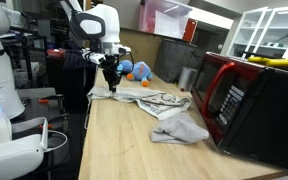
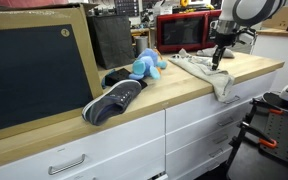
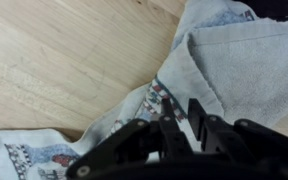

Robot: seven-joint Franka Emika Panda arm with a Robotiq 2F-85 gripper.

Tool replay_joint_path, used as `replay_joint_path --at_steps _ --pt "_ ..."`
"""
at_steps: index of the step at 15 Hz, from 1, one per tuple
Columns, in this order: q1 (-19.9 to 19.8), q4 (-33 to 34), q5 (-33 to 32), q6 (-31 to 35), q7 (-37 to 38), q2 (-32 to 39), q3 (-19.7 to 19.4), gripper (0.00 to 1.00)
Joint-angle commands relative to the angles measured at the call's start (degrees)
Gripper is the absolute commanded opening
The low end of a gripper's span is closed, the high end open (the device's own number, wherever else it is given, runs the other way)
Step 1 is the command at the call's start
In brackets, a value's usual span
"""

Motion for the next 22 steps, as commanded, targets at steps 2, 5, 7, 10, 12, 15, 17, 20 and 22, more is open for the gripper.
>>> replay_joint_path --at_steps 2,5,7,10,12,15,17,20,22 --pt "0.64 -0.83 0.07 -2.3 -0.06 -2.79 0.27 0.65" --pt "0.22 -0.81 -1.61 -1.3 1.39 -1.46 0.88 0.86" --pt "-0.06 -0.82 -2.43 -1.08 1.75 -0.47 1.08 1.0" --pt "-0.33 -0.82 -4.31 -0.37 2.61 0.86 1.28 1.0" --pt "-0.67 -0.81 -6.27 0.52 3.78 2.11 1.4 0.75" --pt "-0.57 -0.82 -7.61 1.29 4.99 2.81 1.1 0.55" --pt "-0.51 -0.81 -7.55 1.61 5.11 2.83 0.9 0.41" --pt "-0.32 -0.7 -6.69 1.44 4.33 2.17 0.68 0.17" --pt "0.1 -0.46 -5.13 0.73 3.08 1.13 0.43 0.04"
